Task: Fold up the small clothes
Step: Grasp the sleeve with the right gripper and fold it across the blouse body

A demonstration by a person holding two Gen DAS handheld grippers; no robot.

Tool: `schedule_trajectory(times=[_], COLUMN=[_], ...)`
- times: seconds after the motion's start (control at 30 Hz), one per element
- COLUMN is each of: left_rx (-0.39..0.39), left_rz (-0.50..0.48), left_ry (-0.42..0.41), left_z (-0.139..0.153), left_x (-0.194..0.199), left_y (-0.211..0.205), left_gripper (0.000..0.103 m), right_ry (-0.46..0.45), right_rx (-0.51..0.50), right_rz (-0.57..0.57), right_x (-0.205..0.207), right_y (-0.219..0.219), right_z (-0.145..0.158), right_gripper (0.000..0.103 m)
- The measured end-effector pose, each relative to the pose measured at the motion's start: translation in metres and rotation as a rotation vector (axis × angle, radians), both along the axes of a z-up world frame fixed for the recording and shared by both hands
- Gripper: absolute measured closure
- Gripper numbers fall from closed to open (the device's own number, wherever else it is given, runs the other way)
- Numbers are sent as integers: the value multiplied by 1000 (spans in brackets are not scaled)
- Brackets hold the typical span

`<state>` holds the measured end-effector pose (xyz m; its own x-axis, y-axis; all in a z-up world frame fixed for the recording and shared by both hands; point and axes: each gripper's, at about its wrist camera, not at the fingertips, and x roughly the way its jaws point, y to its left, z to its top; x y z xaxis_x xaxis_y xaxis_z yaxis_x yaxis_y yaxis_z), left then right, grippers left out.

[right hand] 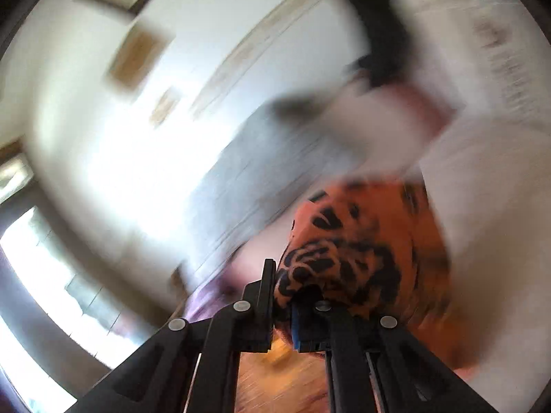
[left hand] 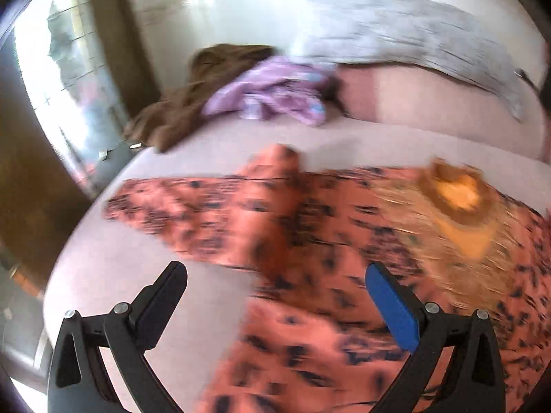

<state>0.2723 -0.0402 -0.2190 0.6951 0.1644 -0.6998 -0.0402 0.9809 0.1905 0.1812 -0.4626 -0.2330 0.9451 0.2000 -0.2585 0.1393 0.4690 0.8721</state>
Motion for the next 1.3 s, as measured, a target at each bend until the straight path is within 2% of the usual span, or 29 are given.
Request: schedule_trajectory(times=[0.07, 0.17, 0.2, 0.23, 0.27, 0.3, 0.37, 0.43, 0.5, 0.57, 0.6, 0.63, 0.7, 0.77, 0.87, 0.93, 1.0, 1.03, 1.07, 1.13, 1.17, 1.2, 1.27, 1.3], left_rx=[-4, 9, 14, 11, -4, -24, -66, -88, -96, -112, -120, -127, -141, -152, -147, -146, -156, -169, -183, -229, -235, -237, -239, -245], left_rz=[63, 126, 141, 155, 165, 170, 175, 173, 185, 207, 216, 228, 254, 285, 322, 349, 388, 429, 458, 535, 562, 605, 660, 680], left_ry=[3, -11, -16, -18, -16, -12, -7, -4, 12, 44, 55, 65, 74, 74, 72, 80, 91, 98, 101, 105, 107, 116, 127, 128], left_z=[4, 5, 6, 7, 8, 7, 8, 10, 8, 4, 2, 0, -2, -1, 0, -1, -2, -3, -3, -4, -5, -6, -8, -7], left_x=[1, 4, 2, 4, 2, 4, 6, 8, 10, 11, 11, 12, 14, 14, 16, 18, 19, 18, 17, 13, 12, 10, 6, 3], left_y=[26, 57, 65, 74, 82, 89, 97, 101, 102, 107, 110, 113, 121, 131, 145, 158, 174, 188, 199, 227, 235, 248, 267, 275], left_gripper=[0, 0, 0, 0, 0, 0, 0, 0, 0, 0, 0, 0, 0, 0, 0, 0, 0, 0, 0, 0, 0, 0, 0, 0], right_ry=[-3, 59, 74, 95, 141, 157, 152, 143, 106, 139, 166, 194, 302, 394, 424, 384, 327, 292, 252, 203, 210, 234, 377, 425], right_rx=[24, 107, 133, 148, 166, 182, 246, 238, 172, 71, 67, 86, 194, 275, 419, 426, 415, 382, 301, 120, -7, -82, -303, -371], right_rz=[123, 299, 358, 411, 486, 518, 572, 599, 616, 539, 496, 464, 372, 293, 323, 346, 416, 448, 478, 528, 567, 578, 562, 555], right_x=[33, 84, 96, 106, 119, 121, 121, 110, 84, 70, 61, 55, 65, 71, 91, 109, 129, 137, 142, 146, 148, 150, 160, 162], right_y=[68, 158, 185, 212, 244, 255, 279, 282, 277, 249, 241, 232, 204, 195, 217, 238, 262, 273, 282, 300, 312, 319, 335, 345], right_z=[4, -17, -24, -28, -33, -38, -40, -41, -35, -30, -34, -40, -69, -98, -124, -114, -88, -71, -48, -13, 2, 6, 9, 4], right_gripper=[92, 87, 72, 40, 25, 19, 19, 19, 19, 21, 29, 46, 56, 56, 56, 56, 55, 53, 51, 32, 30, 30, 30, 30])
